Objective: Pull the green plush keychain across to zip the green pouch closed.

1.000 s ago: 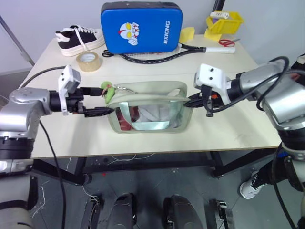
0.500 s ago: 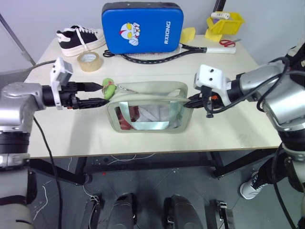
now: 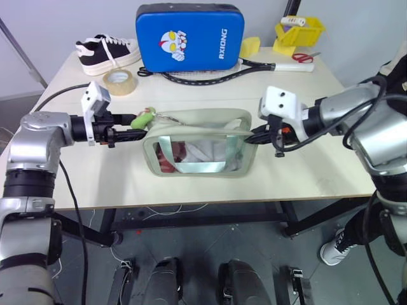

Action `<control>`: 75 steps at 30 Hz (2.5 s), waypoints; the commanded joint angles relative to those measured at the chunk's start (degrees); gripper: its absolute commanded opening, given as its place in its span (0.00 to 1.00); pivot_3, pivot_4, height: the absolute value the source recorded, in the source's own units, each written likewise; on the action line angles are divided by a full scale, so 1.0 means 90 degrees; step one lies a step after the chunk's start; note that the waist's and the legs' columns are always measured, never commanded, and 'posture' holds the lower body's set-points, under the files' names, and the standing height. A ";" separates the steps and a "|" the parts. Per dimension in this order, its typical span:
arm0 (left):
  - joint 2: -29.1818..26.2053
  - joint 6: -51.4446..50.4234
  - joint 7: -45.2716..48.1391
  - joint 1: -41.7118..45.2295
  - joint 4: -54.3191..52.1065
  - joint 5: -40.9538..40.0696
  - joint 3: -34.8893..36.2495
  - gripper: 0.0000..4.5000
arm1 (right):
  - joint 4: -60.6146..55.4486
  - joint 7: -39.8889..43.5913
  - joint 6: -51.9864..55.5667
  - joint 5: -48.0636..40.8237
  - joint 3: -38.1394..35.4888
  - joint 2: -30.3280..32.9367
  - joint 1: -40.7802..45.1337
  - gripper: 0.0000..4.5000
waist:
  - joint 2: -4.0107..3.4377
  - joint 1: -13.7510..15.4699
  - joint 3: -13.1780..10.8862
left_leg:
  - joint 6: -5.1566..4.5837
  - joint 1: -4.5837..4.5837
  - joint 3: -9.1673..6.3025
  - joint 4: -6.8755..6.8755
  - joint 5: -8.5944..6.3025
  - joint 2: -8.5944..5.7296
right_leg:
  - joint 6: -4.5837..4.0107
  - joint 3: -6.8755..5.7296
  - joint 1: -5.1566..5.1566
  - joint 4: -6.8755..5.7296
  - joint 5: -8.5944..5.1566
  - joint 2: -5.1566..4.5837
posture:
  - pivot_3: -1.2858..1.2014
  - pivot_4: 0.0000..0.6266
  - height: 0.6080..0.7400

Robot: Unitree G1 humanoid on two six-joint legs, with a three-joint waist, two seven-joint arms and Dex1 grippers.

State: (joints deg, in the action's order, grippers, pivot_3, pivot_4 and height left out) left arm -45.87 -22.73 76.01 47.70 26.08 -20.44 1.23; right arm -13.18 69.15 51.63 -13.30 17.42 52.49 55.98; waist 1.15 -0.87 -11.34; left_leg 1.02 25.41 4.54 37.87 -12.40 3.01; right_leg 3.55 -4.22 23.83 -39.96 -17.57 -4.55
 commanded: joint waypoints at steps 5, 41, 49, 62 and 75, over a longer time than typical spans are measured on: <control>-0.0267 0.0155 0.0212 0.0237 -0.0138 -0.0115 0.0273 0.01 | -0.0265 -0.0077 0.0035 -0.0171 -0.0302 0.0075 0.0003 0.00 | 0.0000 0.0000 0.0000 | 0.0000 0.0000 -0.0001 0.0006 0.0000 0.0001 | 0.0000 0.0000 0.0000 -0.0007 0.0000 0.0000 | 0.52 0.24 1.00; 0.0436 -0.0273 0.0571 0.0955 -0.1374 0.0033 -0.0606 0.45 | -0.0106 -0.0350 0.0005 -0.0199 -0.0186 -0.0210 -0.0007 0.00 | 0.0000 -0.0026 0.0000 | -0.0005 0.0001 -0.0002 0.0016 -0.0002 0.0002 | 0.0000 0.0006 0.0000 -0.0012 0.0001 0.0006 | 0.52 0.24 1.00; -0.0114 0.0119 0.0447 0.0883 -0.1144 0.0456 -0.0510 0.99 | -0.0049 -0.0388 0.0021 -0.0184 -0.0179 -0.0236 0.0008 0.00 | 0.0000 -0.0016 0.0000 | -0.0005 0.0000 -0.0002 0.0015 -0.0003 0.0002 | 0.0000 0.0009 0.0000 -0.0013 0.0001 0.0006 | 0.52 0.24 1.00; -0.1010 -0.0019 0.1311 0.0246 -0.1451 -0.0133 -0.0125 0.99 | 0.0201 -0.0368 -0.0122 -0.0088 -0.0092 -0.0374 0.0103 0.00 | 0.0000 -0.0025 0.0000 | -0.0006 0.0000 0.0000 0.0013 -0.0003 0.0004 | 0.0000 0.0017 0.0006 -0.0013 0.0000 0.0004 | 0.52 0.24 1.00; -0.0642 -0.0155 0.0358 -0.0570 -0.2044 0.0145 -0.0296 0.34 | 0.0209 -0.0339 -0.0011 -0.0082 -0.0093 -0.0427 0.0179 0.00 | 0.0000 -0.0005 0.0000 | -0.0010 -0.0002 0.0001 0.0016 0.0000 0.0008 | -0.0002 0.0025 0.0006 -0.0014 0.0002 0.0008 | 0.52 0.24 1.00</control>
State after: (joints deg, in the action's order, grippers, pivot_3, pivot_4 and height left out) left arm -51.61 -25.23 80.09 42.52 8.42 -19.64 -1.41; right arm -10.76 65.92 51.75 -13.75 17.18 48.84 55.51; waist 1.15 -0.92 -11.34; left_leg 0.93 25.39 4.56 38.02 -12.40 3.08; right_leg 3.53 -4.00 23.89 -40.08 -17.55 -4.48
